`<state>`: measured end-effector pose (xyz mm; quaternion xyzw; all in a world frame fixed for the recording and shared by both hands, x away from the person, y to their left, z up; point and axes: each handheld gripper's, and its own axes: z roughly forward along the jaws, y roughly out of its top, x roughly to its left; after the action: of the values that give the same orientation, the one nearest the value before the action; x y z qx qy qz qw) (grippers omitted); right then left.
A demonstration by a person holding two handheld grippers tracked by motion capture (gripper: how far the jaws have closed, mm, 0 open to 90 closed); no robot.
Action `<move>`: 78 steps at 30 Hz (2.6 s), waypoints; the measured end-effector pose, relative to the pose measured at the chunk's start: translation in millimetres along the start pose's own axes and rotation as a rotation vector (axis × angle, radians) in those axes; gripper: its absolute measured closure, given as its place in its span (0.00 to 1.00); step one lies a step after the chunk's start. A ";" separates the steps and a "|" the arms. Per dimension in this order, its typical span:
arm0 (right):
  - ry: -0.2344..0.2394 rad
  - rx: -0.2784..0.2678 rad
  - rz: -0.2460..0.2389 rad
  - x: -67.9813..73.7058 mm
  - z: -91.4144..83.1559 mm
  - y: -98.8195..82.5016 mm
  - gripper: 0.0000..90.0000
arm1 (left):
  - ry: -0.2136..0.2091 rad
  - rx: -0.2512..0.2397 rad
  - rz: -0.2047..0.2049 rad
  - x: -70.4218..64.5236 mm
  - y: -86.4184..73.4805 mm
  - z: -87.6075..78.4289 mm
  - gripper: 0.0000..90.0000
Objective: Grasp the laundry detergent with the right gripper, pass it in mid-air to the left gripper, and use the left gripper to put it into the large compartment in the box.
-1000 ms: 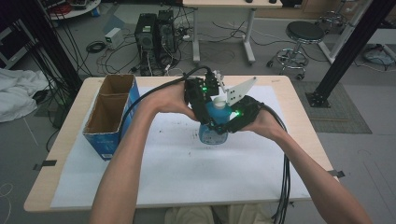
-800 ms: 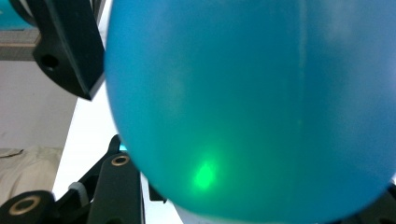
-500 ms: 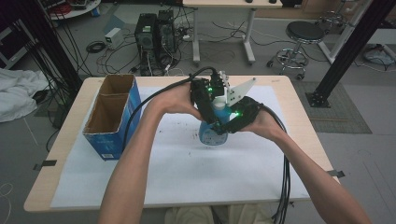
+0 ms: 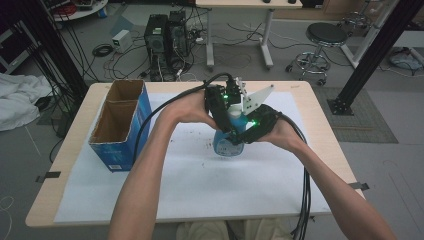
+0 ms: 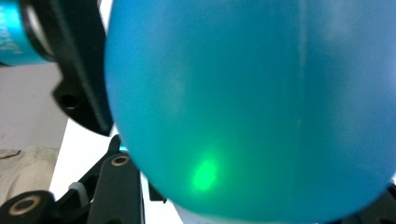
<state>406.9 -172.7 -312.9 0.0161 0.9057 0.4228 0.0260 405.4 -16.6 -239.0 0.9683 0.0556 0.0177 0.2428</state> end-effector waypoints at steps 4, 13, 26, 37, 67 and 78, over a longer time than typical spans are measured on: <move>0.001 0.003 -0.002 0.4 0.7 -0.5 0.52 | -0.001 -0.002 0.002 0.0 -0.2 -0.7 0.28; -0.003 0.002 0.003 1.3 2.2 -0.4 0.52 | -0.002 -0.002 0.007 -1.4 -0.6 -0.9 0.35; 0.003 0.002 -0.003 3.2 2.8 -0.9 0.52 | 0.010 0.014 0.029 -5.3 -0.5 -0.9 0.41; 0.006 -0.018 -0.003 4.9 3.6 -2.4 0.51 | 0.019 0.007 0.042 -8.0 -1.1 -2.2 0.42; 0.010 -0.002 0.011 7.7 11.1 -6.4 0.35 | 0.007 0.020 0.030 -8.4 -11.6 3.2 0.42; -0.012 0.004 0.030 7.2 4.3 -8.8 0.29 | 0.011 0.022 0.032 -9.5 -13.8 -0.5 0.42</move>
<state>400.0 -174.7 -322.7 0.0320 0.9060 0.4212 0.0250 394.5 -5.4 -245.1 0.9716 0.0417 0.0262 0.2316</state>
